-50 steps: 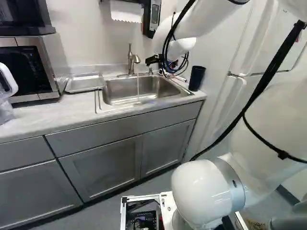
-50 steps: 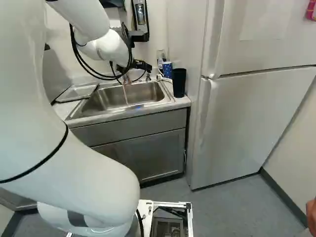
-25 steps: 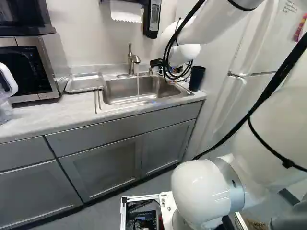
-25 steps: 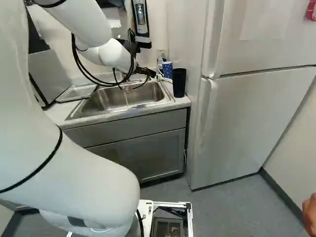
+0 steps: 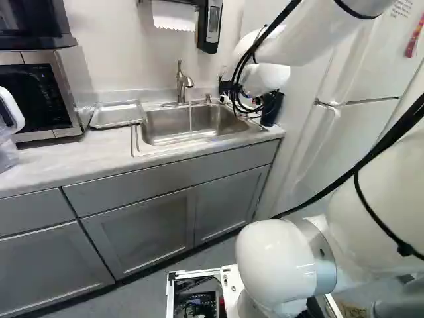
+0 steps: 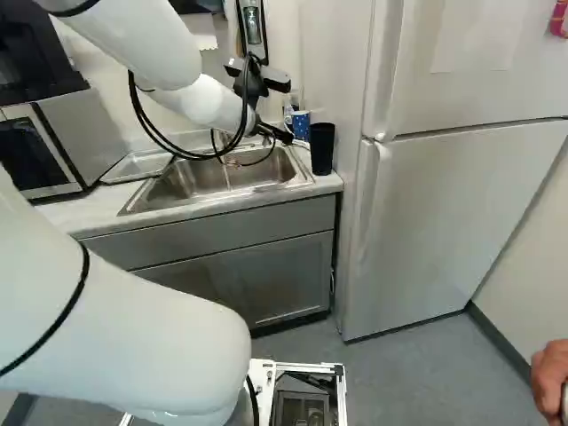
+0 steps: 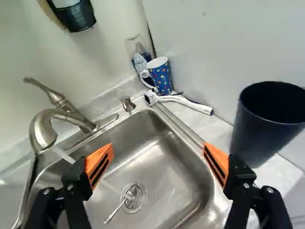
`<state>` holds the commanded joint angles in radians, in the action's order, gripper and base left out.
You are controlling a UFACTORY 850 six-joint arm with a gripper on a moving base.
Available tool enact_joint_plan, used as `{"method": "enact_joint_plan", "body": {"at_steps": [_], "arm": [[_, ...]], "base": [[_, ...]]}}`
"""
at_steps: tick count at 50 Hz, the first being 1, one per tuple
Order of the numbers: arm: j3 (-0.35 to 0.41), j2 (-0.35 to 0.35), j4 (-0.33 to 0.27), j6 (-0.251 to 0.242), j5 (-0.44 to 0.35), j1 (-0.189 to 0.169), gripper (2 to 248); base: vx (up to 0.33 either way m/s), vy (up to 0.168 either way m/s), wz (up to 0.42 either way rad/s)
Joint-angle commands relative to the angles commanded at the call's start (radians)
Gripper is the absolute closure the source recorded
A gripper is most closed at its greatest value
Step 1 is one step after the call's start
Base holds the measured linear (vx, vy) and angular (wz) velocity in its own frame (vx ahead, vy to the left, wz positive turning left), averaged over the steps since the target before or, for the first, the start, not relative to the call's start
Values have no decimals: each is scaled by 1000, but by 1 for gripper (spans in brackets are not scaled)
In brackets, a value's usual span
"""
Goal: Rinse the cup and place it in the tray
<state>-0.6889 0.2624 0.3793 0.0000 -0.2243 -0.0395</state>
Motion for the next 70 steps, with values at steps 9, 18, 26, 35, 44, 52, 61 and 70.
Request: {"method": "enact_joint_plan", "body": {"at_steps": [9, 18, 26, 35, 44, 52, 61, 70], "arm": [[-10, -12, 60, 0, -2, -30, 3], [-33, -38, 122, 0, -2, -56, 3], [-34, -39, 179, 0, -2, -57, 3], [-34, -39, 200, 0, -2, -57, 3], [-34, -39, 200, 0, -2, -57, 3], [-34, -39, 207, 0, -2, -57, 3], [-34, -39, 207, 0, -2, -57, 3], [-34, -39, 207, 0, -2, -57, 3]], "base": [[0, 0, 0], [0, 0, 0], [0, 0, 0], [0, 0, 0], [0, 0, 0], [0, 0, 0], [0, 0, 0], [0, 0, 0]]}}
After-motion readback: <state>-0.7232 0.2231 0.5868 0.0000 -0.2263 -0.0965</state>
